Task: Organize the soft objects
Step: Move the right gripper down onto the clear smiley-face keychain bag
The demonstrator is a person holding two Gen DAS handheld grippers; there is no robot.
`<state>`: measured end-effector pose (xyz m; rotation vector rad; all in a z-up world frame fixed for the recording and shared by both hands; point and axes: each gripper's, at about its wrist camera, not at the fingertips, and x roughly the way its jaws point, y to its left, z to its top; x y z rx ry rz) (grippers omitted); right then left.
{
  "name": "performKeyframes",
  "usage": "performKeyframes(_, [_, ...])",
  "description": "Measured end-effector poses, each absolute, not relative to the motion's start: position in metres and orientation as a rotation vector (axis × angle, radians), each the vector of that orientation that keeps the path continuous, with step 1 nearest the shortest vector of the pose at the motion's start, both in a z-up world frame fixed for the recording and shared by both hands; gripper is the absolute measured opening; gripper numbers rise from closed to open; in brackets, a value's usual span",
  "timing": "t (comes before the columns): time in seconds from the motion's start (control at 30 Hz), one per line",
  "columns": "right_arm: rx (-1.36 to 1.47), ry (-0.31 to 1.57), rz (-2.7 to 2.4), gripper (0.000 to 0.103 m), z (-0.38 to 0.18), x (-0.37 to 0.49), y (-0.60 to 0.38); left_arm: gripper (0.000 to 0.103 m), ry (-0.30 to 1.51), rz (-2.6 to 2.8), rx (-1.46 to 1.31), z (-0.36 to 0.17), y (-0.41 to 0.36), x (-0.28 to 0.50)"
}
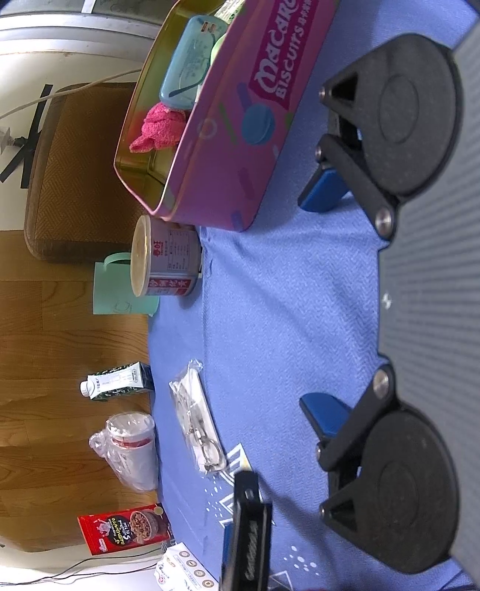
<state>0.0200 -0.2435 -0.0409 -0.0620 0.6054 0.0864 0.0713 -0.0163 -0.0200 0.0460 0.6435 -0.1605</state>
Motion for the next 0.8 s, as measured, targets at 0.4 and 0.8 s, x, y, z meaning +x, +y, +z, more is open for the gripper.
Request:
performKeyframes(0.4, [-0.067,0.585,0.162,0.103,-0.034,0.034,-0.227,0.095,0.615,-0.116,-0.14,-0.016,0.041,0.068])
performKeyframes(0.8, [-0.084,0.646,0.285,0.103,-0.026,0.178,-0.154,0.095,0.612,-0.115,-0.145,-0.015,0.039,0.066])
